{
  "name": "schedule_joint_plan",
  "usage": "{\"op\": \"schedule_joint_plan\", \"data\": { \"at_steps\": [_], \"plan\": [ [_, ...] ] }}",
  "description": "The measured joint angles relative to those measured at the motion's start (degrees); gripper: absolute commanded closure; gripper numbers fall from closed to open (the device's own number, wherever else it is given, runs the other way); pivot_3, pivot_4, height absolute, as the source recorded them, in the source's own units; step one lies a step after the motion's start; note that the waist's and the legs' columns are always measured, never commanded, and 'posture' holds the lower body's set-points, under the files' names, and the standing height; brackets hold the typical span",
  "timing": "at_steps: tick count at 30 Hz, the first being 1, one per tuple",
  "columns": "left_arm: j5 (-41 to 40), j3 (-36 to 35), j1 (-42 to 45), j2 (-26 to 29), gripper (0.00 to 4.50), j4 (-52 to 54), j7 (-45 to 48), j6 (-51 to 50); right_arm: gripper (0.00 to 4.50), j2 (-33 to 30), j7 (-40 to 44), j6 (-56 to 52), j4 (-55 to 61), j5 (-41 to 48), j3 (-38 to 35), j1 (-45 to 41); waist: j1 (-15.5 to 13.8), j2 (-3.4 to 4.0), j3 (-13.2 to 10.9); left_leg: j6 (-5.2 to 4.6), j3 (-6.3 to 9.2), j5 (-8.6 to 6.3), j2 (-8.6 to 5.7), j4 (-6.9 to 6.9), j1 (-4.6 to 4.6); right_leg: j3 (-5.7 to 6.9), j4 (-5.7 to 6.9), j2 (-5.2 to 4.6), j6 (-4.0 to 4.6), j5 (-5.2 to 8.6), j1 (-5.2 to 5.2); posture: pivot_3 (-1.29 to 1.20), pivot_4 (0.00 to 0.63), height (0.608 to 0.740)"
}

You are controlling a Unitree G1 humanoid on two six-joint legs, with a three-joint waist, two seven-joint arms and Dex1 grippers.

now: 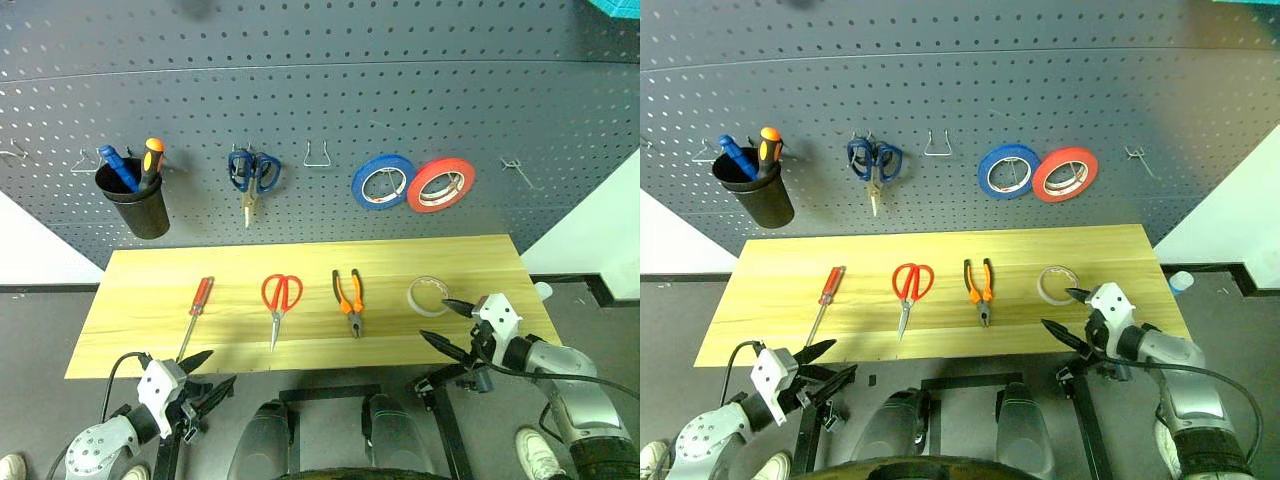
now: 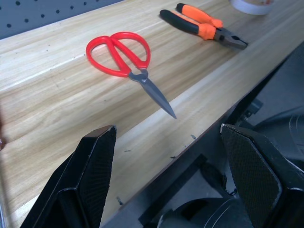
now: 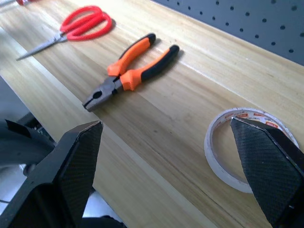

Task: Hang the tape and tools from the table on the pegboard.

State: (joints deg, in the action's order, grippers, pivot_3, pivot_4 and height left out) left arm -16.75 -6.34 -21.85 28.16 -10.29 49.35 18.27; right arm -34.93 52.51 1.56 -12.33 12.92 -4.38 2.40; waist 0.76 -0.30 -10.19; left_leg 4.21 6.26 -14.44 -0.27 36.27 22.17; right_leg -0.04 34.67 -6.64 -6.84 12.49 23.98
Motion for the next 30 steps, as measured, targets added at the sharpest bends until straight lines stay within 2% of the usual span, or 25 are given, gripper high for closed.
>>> {"op": "schedule_joint_plan", "data": {
  "at_steps": [6, 13, 26, 30],
  "plan": [
    [5.46, 3.72, 11.32, -1.19, 0.84, 2.67, -6.13, -8.25, 0.00, 0.41, -4.88, 0.39, -9.33, -6.98, 3.99, -8.36, -0.30, 0.03, 0.03, 0.00, 0.01, 0.01, -0.01, 0.30, -0.12, 0.01, 0.32, 0.00, -0.01, 0.00, -0.18, 0.01, 0.131, 0.730],
    [8.84, 14.42, 24.50, -2.33, 0.84, 5.39, -3.07, -19.29, 0.00, 3.15, -10.20, 1.24, -22.22, -13.71, 8.56, -16.53, 0.24, 0.02, 0.03, 0.00, 0.00, 0.01, -0.01, 0.08, -0.78, -0.03, 0.33, 0.02, -0.05, 0.03, -0.65, 0.01, 0.131, 0.730],
    [10.27, 24.20, 33.98, -3.02, 0.84, 5.46, 4.78, -32.55, 0.00, 7.71, -12.47, 0.56, -42.87, -18.98, 12.27, -30.04, 1.36, 0.02, 0.03, 0.00, 0.02, 0.02, -0.01, 0.02, -0.79, -0.07, 0.34, 0.06, -0.04, 0.01, -0.67, -0.04, 0.120, 0.730],
    [11.26, 25.36, 34.36, -2.44, 0.78, 5.48, 5.29, -33.27, 0.89, 8.16, -11.72, -0.85, -45.61, -19.12, 12.59, -32.23, 1.83, 0.00, 0.05, 0.00, 0.03, 0.02, -0.01, 0.03, -0.85, -0.08, 0.34, 0.06, -0.05, 0.01, -0.75, -0.04, 0.120, 0.730]
  ]
}}
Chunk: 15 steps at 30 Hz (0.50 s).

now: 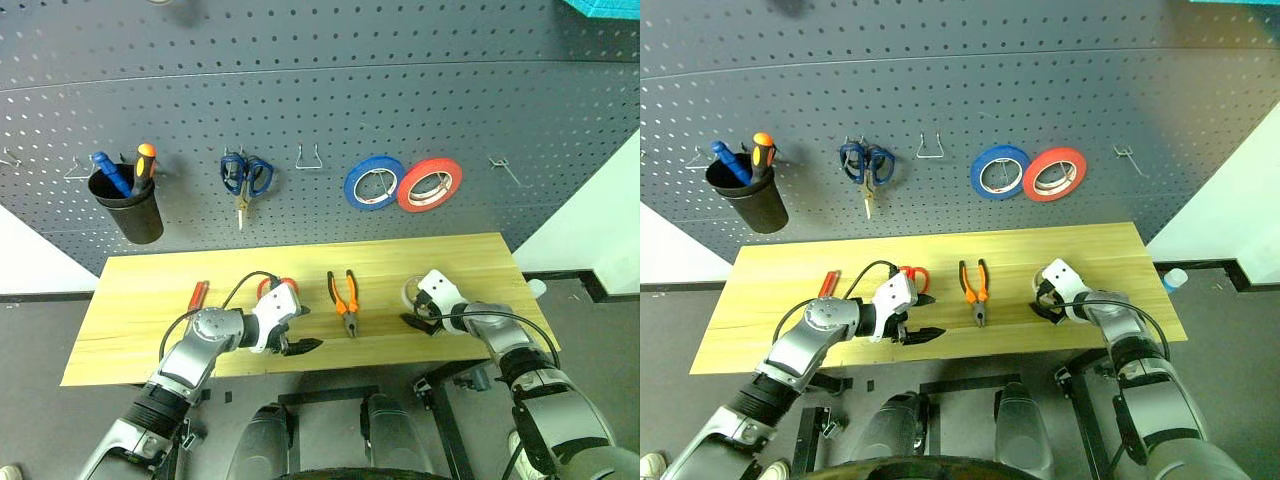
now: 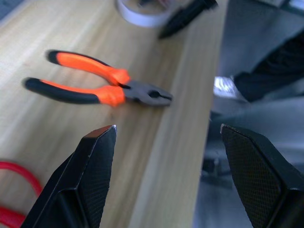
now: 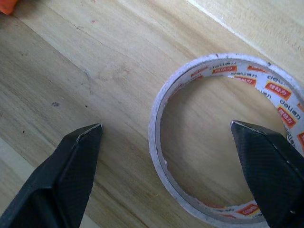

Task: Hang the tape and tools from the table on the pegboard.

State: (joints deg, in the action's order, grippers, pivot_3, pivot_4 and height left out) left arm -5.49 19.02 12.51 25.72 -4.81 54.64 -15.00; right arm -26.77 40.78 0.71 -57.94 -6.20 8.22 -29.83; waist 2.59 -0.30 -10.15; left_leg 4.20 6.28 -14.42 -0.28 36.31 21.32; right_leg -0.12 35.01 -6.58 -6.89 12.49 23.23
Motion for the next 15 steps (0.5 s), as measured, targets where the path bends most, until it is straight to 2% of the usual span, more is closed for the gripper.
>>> {"op": "schedule_joint_plan", "data": {
  "at_steps": [10, 11, 15],
  "plan": [
    [0.33, -0.05, -0.11, -0.02, 0.78, 0.31, -1.96, -0.16, 4.26, -0.24, 1.67, -1.46, -0.14, 0.02, 0.11, -0.07, -0.02, -0.16, 0.17, 0.00, 0.02, 0.00, 0.00, 0.04, -0.08, 0.00, 0.01, 0.00, -0.06, 0.04, -0.12, -0.05, 0.114, 0.730],
    [0.33, -0.07, -0.28, -0.04, 0.78, 0.31, -2.23, 0.12, 4.49, -0.41, 1.75, -1.50, 0.45, 0.03, 0.06, 0.32, -0.02, -0.16, 0.18, 0.00, 0.01, 0.00, 0.00, 0.04, -0.08, -0.01, 0.01, 0.00, -0.06, 0.04, -0.12, -0.05, 0.116, 0.730],
    [0.40, -0.25, -1.31, -0.17, 0.78, 0.33, -3.52, 1.02, 4.49, -1.93, 1.23, -1.71, 5.15, 0.15, -0.55, 3.92, -0.13, -0.16, 0.18, 0.00, 0.02, 0.00, 0.00, 0.03, -0.04, -0.01, 0.00, 0.00, -0.06, 0.04, -0.09, -0.05, 0.116, 0.730]
  ]
}}
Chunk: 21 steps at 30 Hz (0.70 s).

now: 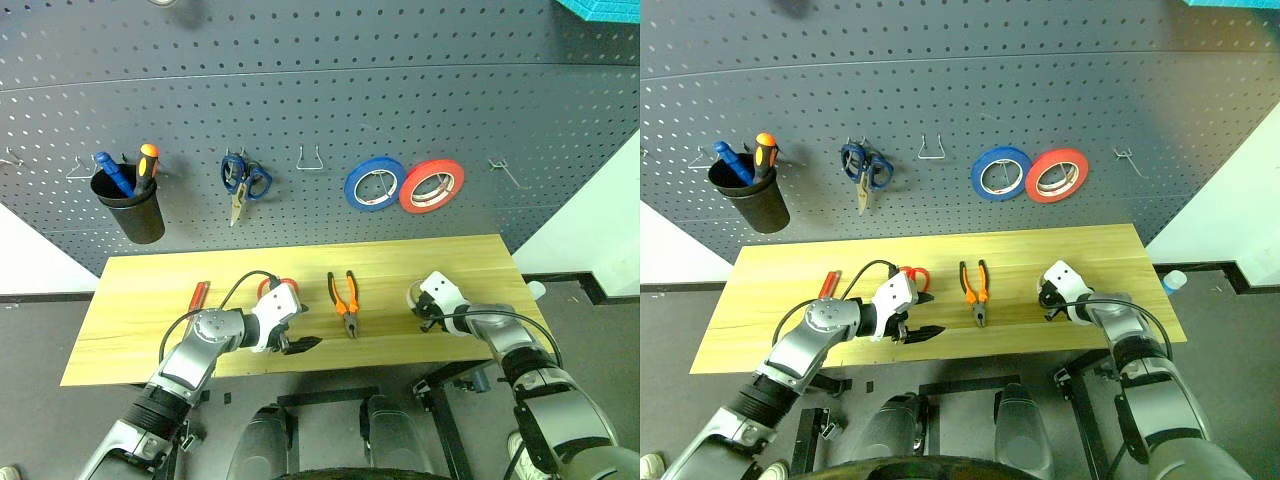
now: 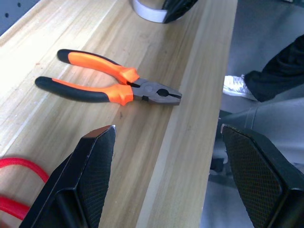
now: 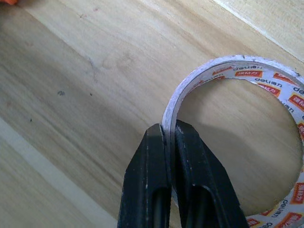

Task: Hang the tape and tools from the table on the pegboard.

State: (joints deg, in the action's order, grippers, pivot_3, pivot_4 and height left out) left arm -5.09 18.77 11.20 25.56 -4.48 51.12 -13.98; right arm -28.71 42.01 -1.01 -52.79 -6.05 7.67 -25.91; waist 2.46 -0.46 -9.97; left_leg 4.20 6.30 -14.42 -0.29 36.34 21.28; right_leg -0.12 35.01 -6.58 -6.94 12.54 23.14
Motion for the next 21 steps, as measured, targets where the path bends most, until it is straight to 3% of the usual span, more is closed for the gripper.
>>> {"op": "schedule_joint_plan", "data": {
  "at_steps": [4, 7, 9, 15, 21],
  "plan": [
    [0.12, -1.78, -2.71, -0.04, 0.78, 0.46, -2.91, 2.40, 4.49, -4.72, -8.09, 2.57, 12.31, -2.91, -1.42, 10.24, -0.16, 0.05, 0.01, 0.00, -0.01, 0.00, -0.02, -0.07, 0.11, -0.02, 0.00, -0.03, -0.01, 0.00, 0.18, -0.07, 0.113, 0.730],
    [-0.95, -5.50, -4.54, -1.58, 0.78, 0.91, -5.45, 5.15, 4.49, -11.49, -23.12, 11.22, 25.05, -12.75, -2.35, 20.06, -0.04, 0.18, -0.01, 0.01, -0.12, 0.00, -0.05, -0.07, 0.17, -0.10, 0.04, -0.08, -0.10, 0.07, 0.33, -0.10, 0.115, 0.730],
    [-1.74, -6.81, -4.57, -2.34, 0.78, 0.99, -6.29, 6.19, 4.49, -14.84, -31.31, 15.45, 30.11, -18.71, -3.36, 22.10, 0.54, 0.13, 0.00, 0.01, -0.23, -0.01, -0.04, -0.03, 0.09, -0.20, 0.04, -0.07, -0.06, 0.06, 0.29, -0.11, 0.112, 0.730],
    [-2.20, -6.80, -4.22, -3.92, 0.78, 0.04, -5.84, 8.77, 4.49, -18.82, -46.13, 21.48, 35.99, -29.09, -4.49, 19.96, 1.60, -0.06, 0.06, 0.01, -0.37, -0.01, -0.05, 0.12, 0.10, -0.34, -0.05, -0.09, -0.03, 0.05, 0.21, -0.12, 0.106, 0.730],
    [-6.42, -7.93, -1.85, -5.25, 0.78, 0.77, -2.59, 10.79, 4.49, -20.23, -47.34, 25.47, 27.56, -29.02, -3.94, 7.48, 1.64, -0.10, 0.09, -0.01, -0.49, -0.01, -0.08, 0.05, 0.07, -0.50, -0.06, -0.09, 0.16, -0.09, 0.23, -0.11, 0.098, 0.730]
  ]
}}
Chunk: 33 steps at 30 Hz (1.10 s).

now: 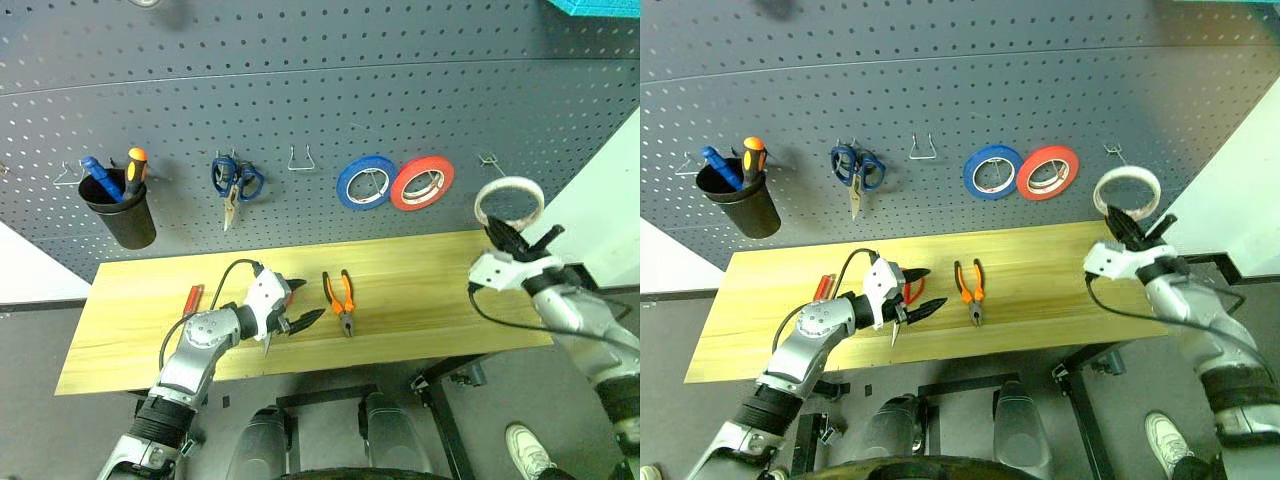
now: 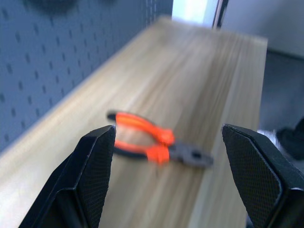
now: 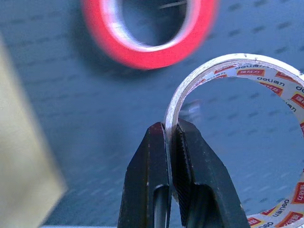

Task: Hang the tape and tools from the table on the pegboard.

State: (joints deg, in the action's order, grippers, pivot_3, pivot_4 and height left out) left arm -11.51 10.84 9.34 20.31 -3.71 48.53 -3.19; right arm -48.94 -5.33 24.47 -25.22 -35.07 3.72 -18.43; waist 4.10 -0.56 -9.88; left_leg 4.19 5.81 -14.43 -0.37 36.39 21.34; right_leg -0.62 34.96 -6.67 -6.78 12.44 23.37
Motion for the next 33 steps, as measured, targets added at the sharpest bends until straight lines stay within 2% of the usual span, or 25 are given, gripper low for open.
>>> {"op": "schedule_joint_plan", "data": {
  "at_steps": [7, 11, 16, 21, 26, 29, 32, 33],
  "plan": [
    [-1.70, -0.54, 0.66, 0.93, 0.78, 3.99, 2.04, 0.06, 4.49, 2.53, 8.12, 5.10, -19.47, 6.79, 0.73, -14.31, -0.02, 0.00, 0.01, -0.01, -0.04, 0.01, 0.00, -0.05, -0.06, -0.07, 0.00, 0.02, 0.05, -0.04, -0.04, -0.09, 0.097, 0.730],
    [-1.62, -0.59, 0.19, 1.59, 0.78, 4.45, 1.70, -0.05, 3.34, 3.56, 13.14, 8.87, -26.33, 9.86, 1.61, -16.86, -0.08, 0.00, 0.00, -0.01, -0.05, 0.01, 0.00, -0.07, -0.05, -0.10, -0.01, 0.02, 0.03, -0.04, -0.02, -0.07, 0.103, 0.730],
    [-1.58, -0.68, -1.69, 2.16, 0.78, 5.10, 1.04, -0.07, 1.66, 3.54, 15.92, 11.21, -27.02, 11.70, 1.61, -16.76, 0.00, 0.00, 0.00, -0.01, -0.12, 0.01, 0.00, -0.09, -0.12, -0.18, 0.02, 0.04, 0.04, -0.04, -0.02, -0.08, 0.109, 0.730],
    [-1.01, -1.24, -2.72, 4.42, 0.78, 5.02, 0.23, -0.30, 1.66, 4.69, 22.49, 13.44, -18.07, 13.83, 3.55, -8.23, -0.09, -0.02, 0.01, -0.01, -0.09, 0.01, 0.02, -0.11, -0.17, -0.19, 0.06, 0.09, -0.11, 0.06, -0.03, -0.10, 0.114, 0.730],
    [-0.29, -3.11, -2.67, 8.29, 0.78, 2.29, 0.17, -0.90, 1.66, 13.91, 33.56, -0.67, -6.33, 25.89, 3.86, 2.15, 0.13, -0.01, -0.01, -0.02, -0.20, 0.01, 0.03, -0.10, -0.27, -0.33, 0.16, 0.10, -0.11, 0.05, -0.02, -0.10, 0.116, 0.730],
    [0.21, -4.90, -2.48, 12.68, 0.78, -2.15, 1.18, -2.60, 1.08, 17.64, 37.51, -13.99, 2.27, 31.01, 4.02, 4.38, 0.10, 0.00, -0.01, -0.02, -0.23, 0.00, 0.06, -0.10, -0.36, -0.36, 0.23, 0.14, -0.15, 0.09, -0.02, -0.11, 0.116, 0.730],
    [1.09, -5.50, -2.07, 16.23, 0.78, -6.43, 2.56, -2.56, 0.15, 20.94, 39.95, -27.11, 10.34, 34.21, 4.41, 4.90, -0.03, -0.01, 0.00, -0.02, -0.23, 0.00, 0.09, -0.13, -0.36, -0.34, 0.23, 0.17, -0.16, 0.10, 0.01, -0.10, 0.118, 0.730],
    [1.09, -5.77, -1.60, 16.89, 0.78, -7.88, 3.14, -2.48, 0.07, 21.90, 40.41, -31.32, 12.52, 34.36, 5.30, 4.92, -0.08, -0.01, 0.00, -0.02, -0.23, 0.00, 0.09, -0.14, -0.33, -0.33, 0.23, 0.17, -0.15, 0.11, 0.03, -0.10, 0.118, 0.730]
  ]
}}
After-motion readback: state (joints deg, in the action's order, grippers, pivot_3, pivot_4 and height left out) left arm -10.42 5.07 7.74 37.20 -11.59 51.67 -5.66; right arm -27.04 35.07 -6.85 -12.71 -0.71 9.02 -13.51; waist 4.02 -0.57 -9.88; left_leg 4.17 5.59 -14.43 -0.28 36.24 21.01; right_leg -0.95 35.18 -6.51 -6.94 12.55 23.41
